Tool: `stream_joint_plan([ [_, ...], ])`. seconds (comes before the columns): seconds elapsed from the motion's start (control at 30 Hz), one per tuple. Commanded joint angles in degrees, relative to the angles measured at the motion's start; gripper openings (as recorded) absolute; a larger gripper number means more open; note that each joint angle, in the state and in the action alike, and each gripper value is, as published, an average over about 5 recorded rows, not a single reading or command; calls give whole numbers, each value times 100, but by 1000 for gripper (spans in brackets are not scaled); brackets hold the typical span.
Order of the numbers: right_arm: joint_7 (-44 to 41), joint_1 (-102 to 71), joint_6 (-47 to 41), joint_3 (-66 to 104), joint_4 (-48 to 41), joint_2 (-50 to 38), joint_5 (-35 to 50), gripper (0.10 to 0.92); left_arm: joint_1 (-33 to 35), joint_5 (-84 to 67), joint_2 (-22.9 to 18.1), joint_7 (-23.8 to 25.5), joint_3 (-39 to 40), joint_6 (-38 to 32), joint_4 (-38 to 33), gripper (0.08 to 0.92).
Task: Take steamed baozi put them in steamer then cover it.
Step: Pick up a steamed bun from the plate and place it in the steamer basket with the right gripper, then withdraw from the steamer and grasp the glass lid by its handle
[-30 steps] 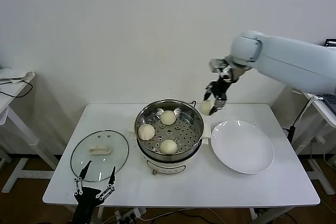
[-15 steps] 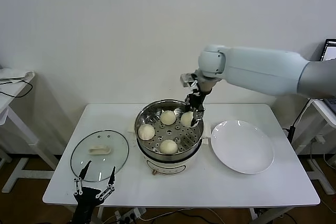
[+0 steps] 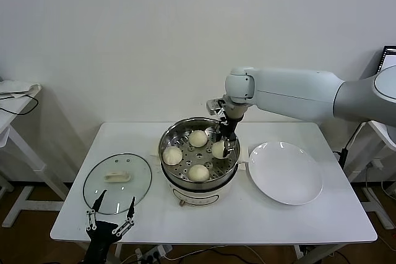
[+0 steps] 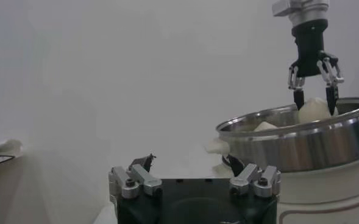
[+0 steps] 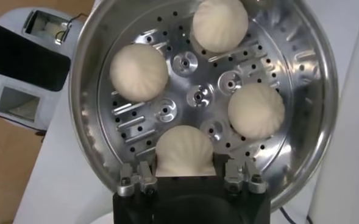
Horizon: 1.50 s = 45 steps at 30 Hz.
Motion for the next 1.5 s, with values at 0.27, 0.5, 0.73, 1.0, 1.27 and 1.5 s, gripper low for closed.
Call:
stream_joint_plan([
  [0.27,44,-138,-19,26,-13,12,-226,636,7,0,-23,1,1,-6,-3,823],
  [0.5,102,-174,-7,132,-21,-41,-254,785,21,0,-28,-1,-32,-10,-22,823],
  [0.73,106,-34,69,473,345,-489,-315,822,7,30,-21,-7,-26,8,-40,823],
  [1.0,2189,-353,1118,1762,1031,-1807,-104,823,-276,555,49,-83,-80,53,-33,823],
  [1.27,6844,-2532,2317,4024,1382,-3049,-228,823,-770,1404,203,-286,53,260,169,823],
  [1.5,7956,-6029,2788,7683,1652,-3212,-227,823,-1137,1862,262,-439,237,503,461,823],
])
